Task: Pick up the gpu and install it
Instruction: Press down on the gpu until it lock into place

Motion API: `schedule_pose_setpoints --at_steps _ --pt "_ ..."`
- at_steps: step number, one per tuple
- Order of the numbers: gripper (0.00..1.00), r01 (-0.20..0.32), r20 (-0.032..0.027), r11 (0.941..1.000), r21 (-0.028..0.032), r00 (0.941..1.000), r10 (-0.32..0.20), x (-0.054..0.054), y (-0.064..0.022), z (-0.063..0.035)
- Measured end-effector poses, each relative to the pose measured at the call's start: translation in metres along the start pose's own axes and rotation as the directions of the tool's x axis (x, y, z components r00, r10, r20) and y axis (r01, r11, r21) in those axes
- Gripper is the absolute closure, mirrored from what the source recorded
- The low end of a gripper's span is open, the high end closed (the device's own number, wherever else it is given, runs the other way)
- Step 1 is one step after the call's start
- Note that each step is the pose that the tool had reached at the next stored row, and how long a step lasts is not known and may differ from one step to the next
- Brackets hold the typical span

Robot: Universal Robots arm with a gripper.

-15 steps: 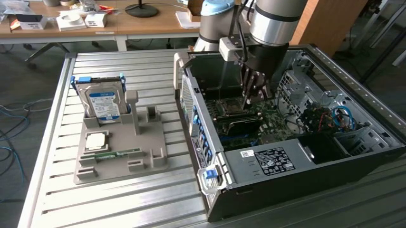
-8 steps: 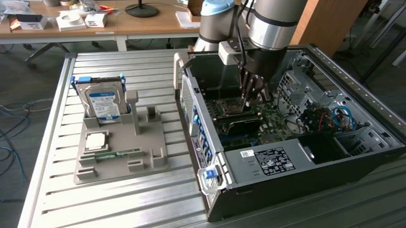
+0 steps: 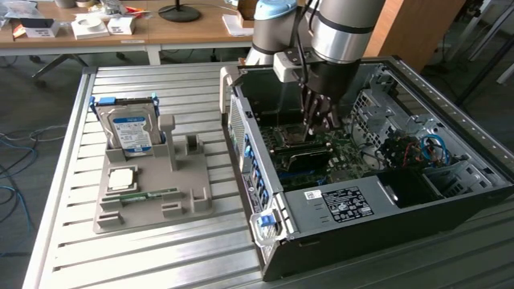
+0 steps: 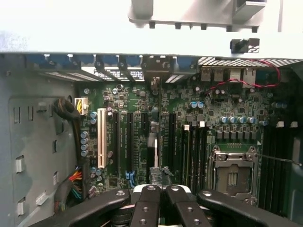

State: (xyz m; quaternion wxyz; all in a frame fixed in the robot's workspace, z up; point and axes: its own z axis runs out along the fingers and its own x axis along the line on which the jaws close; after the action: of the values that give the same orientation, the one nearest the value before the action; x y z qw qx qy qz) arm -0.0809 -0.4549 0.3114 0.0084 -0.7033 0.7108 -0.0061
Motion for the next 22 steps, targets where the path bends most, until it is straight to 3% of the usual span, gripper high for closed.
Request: schedule_pose_setpoints --at_steps 22 --pt "0.89 0.0 0.0 1.0 0.0 1.0 0.0 -0.006 0.0013 0.0118"
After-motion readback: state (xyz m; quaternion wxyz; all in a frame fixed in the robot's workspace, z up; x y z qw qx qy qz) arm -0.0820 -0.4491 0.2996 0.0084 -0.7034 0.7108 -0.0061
